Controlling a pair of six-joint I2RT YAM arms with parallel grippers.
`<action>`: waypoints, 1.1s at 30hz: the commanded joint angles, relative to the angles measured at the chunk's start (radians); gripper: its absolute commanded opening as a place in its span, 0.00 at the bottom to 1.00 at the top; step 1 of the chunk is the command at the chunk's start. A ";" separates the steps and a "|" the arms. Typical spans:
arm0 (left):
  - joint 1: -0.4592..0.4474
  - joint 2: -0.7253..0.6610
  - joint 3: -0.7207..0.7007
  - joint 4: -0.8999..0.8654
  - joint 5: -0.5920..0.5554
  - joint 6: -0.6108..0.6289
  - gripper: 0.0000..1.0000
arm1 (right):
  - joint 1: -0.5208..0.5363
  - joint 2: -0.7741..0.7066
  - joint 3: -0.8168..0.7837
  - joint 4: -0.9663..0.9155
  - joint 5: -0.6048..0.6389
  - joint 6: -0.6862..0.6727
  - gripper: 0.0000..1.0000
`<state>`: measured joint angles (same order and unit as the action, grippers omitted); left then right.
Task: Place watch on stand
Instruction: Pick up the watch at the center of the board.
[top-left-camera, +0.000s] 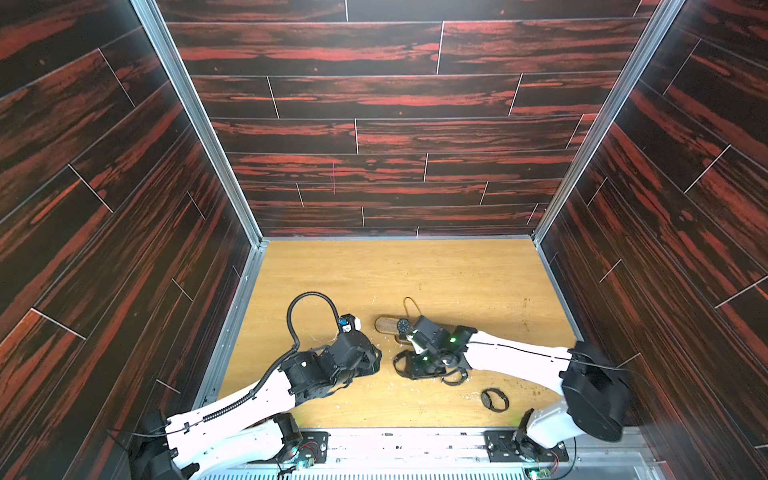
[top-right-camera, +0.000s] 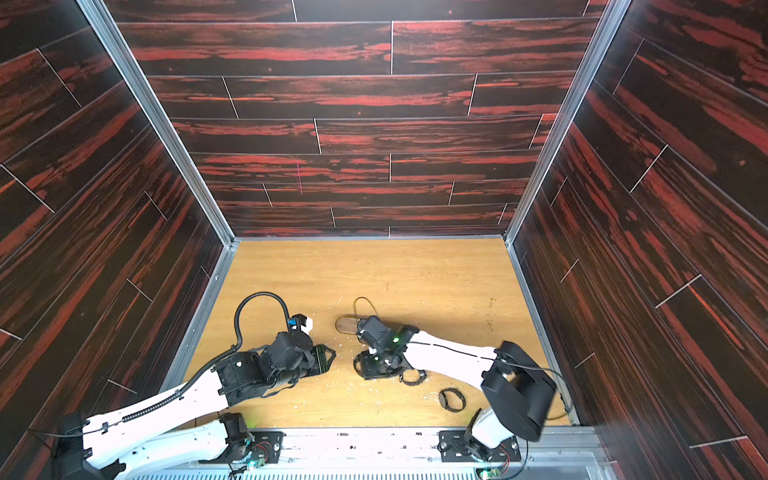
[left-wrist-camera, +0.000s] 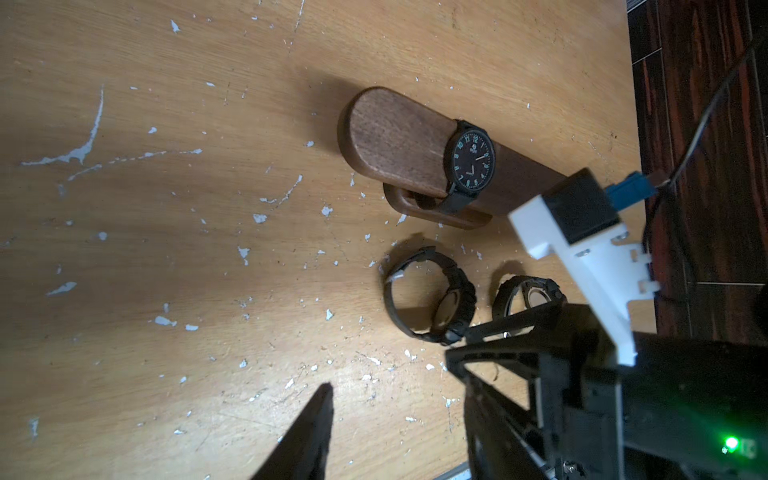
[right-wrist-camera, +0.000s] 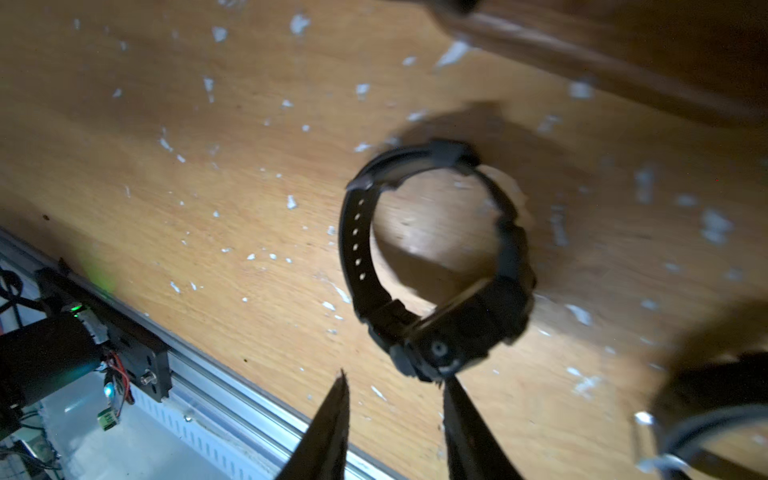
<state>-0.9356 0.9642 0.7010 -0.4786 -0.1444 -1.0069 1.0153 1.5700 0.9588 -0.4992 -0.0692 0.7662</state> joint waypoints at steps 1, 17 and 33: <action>0.009 -0.006 -0.017 -0.016 -0.022 -0.002 0.53 | 0.048 0.034 0.049 0.017 -0.009 -0.010 0.39; 0.012 0.276 0.066 0.120 0.213 0.116 0.45 | -0.048 -0.418 -0.234 -0.122 0.068 0.105 0.38; 0.007 0.499 0.148 0.217 0.325 0.151 0.43 | -0.166 -0.544 -0.330 -0.111 0.000 0.141 0.38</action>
<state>-0.9253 1.4483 0.8227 -0.2787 0.1547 -0.8688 0.8616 1.0382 0.6449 -0.6048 -0.0475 0.9012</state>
